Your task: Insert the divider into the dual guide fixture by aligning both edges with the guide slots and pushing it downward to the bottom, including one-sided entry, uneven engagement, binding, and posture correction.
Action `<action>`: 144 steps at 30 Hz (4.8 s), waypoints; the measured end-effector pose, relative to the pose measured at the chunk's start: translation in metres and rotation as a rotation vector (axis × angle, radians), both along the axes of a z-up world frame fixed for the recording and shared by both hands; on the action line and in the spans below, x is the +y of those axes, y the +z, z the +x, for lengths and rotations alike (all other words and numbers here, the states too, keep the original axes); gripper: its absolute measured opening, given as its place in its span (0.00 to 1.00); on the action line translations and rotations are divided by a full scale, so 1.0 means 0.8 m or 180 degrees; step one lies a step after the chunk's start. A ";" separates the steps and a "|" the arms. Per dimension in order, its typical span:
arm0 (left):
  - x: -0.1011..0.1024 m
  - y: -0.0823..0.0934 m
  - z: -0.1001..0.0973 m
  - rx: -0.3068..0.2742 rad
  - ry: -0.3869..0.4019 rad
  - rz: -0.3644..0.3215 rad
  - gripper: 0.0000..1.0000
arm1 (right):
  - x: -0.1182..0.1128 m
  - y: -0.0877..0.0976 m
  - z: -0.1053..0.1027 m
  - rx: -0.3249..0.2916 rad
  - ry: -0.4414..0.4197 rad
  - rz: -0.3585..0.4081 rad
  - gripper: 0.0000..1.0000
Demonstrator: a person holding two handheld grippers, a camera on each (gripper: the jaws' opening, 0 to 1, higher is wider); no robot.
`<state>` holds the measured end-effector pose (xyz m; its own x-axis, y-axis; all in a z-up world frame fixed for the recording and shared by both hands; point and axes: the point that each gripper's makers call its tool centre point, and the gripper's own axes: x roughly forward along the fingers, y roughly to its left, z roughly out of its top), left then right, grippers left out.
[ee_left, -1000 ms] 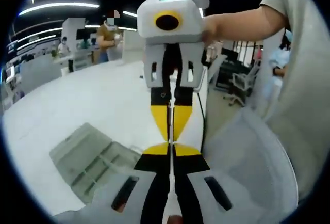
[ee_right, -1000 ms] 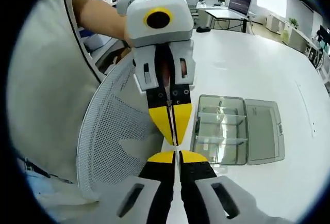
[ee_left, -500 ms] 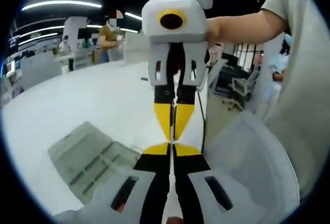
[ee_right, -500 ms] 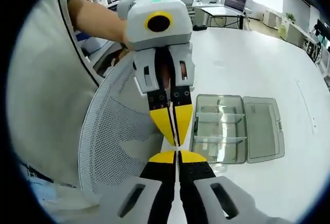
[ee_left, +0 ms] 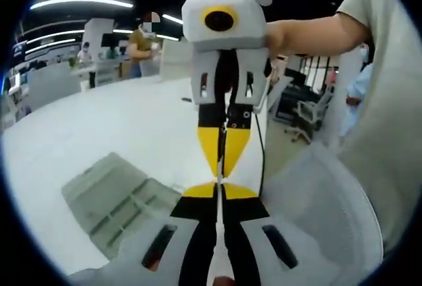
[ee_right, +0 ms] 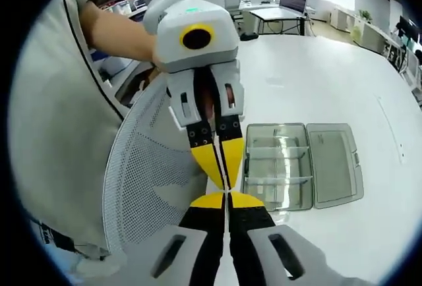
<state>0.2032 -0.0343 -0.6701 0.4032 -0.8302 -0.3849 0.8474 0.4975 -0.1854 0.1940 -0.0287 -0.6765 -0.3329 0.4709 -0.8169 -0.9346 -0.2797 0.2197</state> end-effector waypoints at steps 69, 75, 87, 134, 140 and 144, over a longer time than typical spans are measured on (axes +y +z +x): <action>0.068 -0.012 0.004 0.0057 0.0777 0.0256 0.50 | 0.022 -0.040 0.064 -0.0763 -0.0160 -0.0872 0.00; 0.073 -0.011 0.003 0.0055 0.0815 0.0253 0.51 | 0.025 -0.043 0.066 -0.0745 -0.0168 -0.0896 0.00; 0.078 -0.015 0.000 0.0082 0.0850 0.0241 0.50 | 0.028 -0.055 0.072 -0.0808 -0.0139 -0.0956 0.00; 0.083 -0.021 0.001 0.0144 0.0911 0.0191 0.49 | 0.031 -0.077 0.075 -0.0764 -0.0152 -0.0956 0.00; 0.083 -0.021 0.001 0.0142 0.0910 0.0190 0.49 | 0.030 -0.081 0.076 -0.0725 -0.0189 -0.0961 0.00; 0.084 -0.021 0.001 0.0143 0.0918 0.0188 0.49 | 0.030 -0.083 0.076 -0.0742 -0.0163 -0.0969 0.00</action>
